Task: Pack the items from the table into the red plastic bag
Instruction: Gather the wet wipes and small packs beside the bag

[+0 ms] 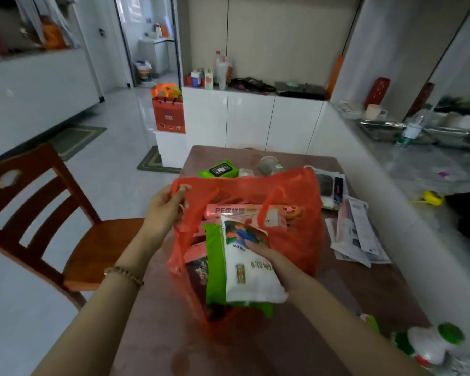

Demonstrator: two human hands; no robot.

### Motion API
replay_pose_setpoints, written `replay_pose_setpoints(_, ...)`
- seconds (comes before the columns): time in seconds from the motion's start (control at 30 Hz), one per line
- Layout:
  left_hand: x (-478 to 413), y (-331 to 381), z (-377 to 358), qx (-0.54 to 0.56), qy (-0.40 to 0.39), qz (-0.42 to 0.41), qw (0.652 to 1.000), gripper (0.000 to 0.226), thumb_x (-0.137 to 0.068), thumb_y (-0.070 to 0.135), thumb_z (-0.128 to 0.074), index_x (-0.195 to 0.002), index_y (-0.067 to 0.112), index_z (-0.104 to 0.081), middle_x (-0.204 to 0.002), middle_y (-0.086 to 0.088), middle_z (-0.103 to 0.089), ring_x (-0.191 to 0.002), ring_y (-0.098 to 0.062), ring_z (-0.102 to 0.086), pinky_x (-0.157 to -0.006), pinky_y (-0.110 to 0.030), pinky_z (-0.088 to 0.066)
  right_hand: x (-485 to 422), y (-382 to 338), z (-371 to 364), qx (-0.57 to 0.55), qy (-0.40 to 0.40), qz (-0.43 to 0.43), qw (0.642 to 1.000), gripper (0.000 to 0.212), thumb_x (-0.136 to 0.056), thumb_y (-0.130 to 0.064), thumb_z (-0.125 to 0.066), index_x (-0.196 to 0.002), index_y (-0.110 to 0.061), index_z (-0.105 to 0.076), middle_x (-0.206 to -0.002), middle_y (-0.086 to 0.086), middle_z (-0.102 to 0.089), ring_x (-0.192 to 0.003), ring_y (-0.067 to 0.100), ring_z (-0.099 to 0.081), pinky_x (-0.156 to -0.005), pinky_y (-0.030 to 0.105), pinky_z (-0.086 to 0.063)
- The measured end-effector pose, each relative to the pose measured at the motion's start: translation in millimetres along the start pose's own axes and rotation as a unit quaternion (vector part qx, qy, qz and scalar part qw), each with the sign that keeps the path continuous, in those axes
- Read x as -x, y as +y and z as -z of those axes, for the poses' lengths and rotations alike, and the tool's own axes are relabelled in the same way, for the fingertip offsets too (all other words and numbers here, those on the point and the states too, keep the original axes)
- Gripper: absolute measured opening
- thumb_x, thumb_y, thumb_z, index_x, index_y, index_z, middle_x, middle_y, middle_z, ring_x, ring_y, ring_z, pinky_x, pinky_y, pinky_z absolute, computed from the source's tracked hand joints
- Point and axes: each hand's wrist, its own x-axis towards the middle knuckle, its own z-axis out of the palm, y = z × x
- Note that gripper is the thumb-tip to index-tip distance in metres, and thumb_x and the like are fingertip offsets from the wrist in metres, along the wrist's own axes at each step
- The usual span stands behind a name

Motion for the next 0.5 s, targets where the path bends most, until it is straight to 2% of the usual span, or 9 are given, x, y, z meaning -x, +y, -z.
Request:
replay_pose_setpoints(0.03,-7.9,7.3,7.9,0.0,-0.02,0.004,1.0,0.018,-0.1,0.014,-0.041,-0.099,0.016,-0.058,-0.039,0.01,-0.047,-0.028,0.0,-0.034,-0.033,-0.014,-0.03,-10.1,-6.1,-0.5,-0.027,0.003,0.007,1.0,0.019,-0.086,-0.024,-0.06,-0.086,-0.011,-0.073,-0.081,0.011,-0.073,-0.068,0.022,-0.072,-0.06,0.031,-0.058)
replay_pose_setpoints(0.07,-16.7,10.4,13.3,0.013,-0.045,0.013,0.999,0.019,-0.1,0.013,-0.039,-0.101,0.019,-0.057,-0.039,0.009,-0.046,-0.027,0.0,-0.03,-0.031,-0.012,-0.026,-27.7,-14.7,0.6,-0.009,0.035,0.008,0.999,0.021,-0.082,-0.028,-0.063,-0.09,-0.011,-0.071,-0.083,0.011,-0.074,-0.07,0.022,-0.072,-0.063,0.032,-0.059)
replay_pose_setpoints(0.2,-28.9,7.4,21.2,-0.018,-0.119,0.02,0.993,0.025,-0.102,0.021,-0.035,-0.08,0.022,-0.047,-0.058,0.0,-0.04,-0.032,0.0,-0.029,-0.035,-0.015,-0.024,-93.1,-45.9,0.8,0.024,0.146,0.049,0.988,0.046,-0.078,-0.033,-0.069,-0.116,-0.007,-0.065,-0.108,0.015,-0.07,-0.093,0.027,-0.068,-0.082,0.039,-0.056)
replay_pose_setpoints(0.27,-35.5,7.6,21.6,-0.039,-0.135,0.021,0.99,0.028,-0.102,0.025,-0.034,-0.076,0.02,-0.042,-0.059,0.001,-0.037,-0.034,-0.001,-0.028,-0.039,-0.018,-0.024,-113.2,-49.8,4.0,0.075,0.206,0.089,0.972,0.035,-0.085,-0.022,-0.067,-0.116,-0.009,-0.06,-0.115,0.013,-0.066,-0.1,0.03,-0.064,-0.087,0.046,-0.053)
replay_pose_setpoints(0.3,-37.3,8.6,19.8,-0.053,-0.143,0.018,0.988,0.028,-0.102,0.026,-0.033,-0.075,0.02,-0.04,-0.059,0.001,-0.035,-0.034,0.0,-0.028,-0.038,-0.016,-0.024,-121.8,-47.2,8.0,0.089,0.233,0.106,0.963,0.027,-0.088,-0.014,-0.063,-0.114,-0.01,-0.058,-0.117,0.014,-0.063,-0.1,0.029,-0.062,-0.084,0.046,-0.053)
replay_pose_setpoints(0.37,-36.5,13.7,13.5,-0.045,-0.167,0.0,0.985,0.029,-0.102,0.023,-0.031,-0.075,0.021,-0.038,-0.057,0.002,-0.032,-0.034,0.0,-0.025,-0.035,-0.012,-0.021,-127.7,-39.7,11.3,0.078,0.273,0.112,0.952,0.032,-0.09,-0.001,-0.055,-0.121,-0.007,-0.05,-0.127,0.018,-0.057,-0.1,0.028,-0.058,-0.07,0.038,-0.052)
replay_pose_setpoints(0.43,-36.4,19.5,7.7,-0.03,-0.188,-0.018,0.982,0.032,-0.103,0.021,-0.03,-0.073,0.025,-0.039,-0.052,0.005,-0.03,-0.034,0.001,-0.024,-0.034,-0.01,-0.021,-125.8,-30.6,13.7,0.099,0.281,0.1,0.949,0.039,-0.091,-0.001,-0.053,-0.129,-0.005,-0.046,-0.129,0.02,-0.055,-0.1,0.027,-0.057,-0.066,0.03,-0.048)
replay_pose_setpoints(0.5,-36.7,22.6,1.8,-0.037,-0.207,-0.022,0.977,0.033,-0.103,0.02,-0.03,-0.072,0.026,-0.04,-0.049,0.009,-0.03,-0.033,0.0,-0.026,-0.035,-0.009,-0.023,-115.0,-25.7,13.4,0.121,0.268,0.101,0.95,0.037,-0.092,-0.003,-0.053,-0.128,-0.005,-0.048,-0.12,0.018,-0.059,-0.096,0.025,-0.059,-0.067,0.027,-0.049)
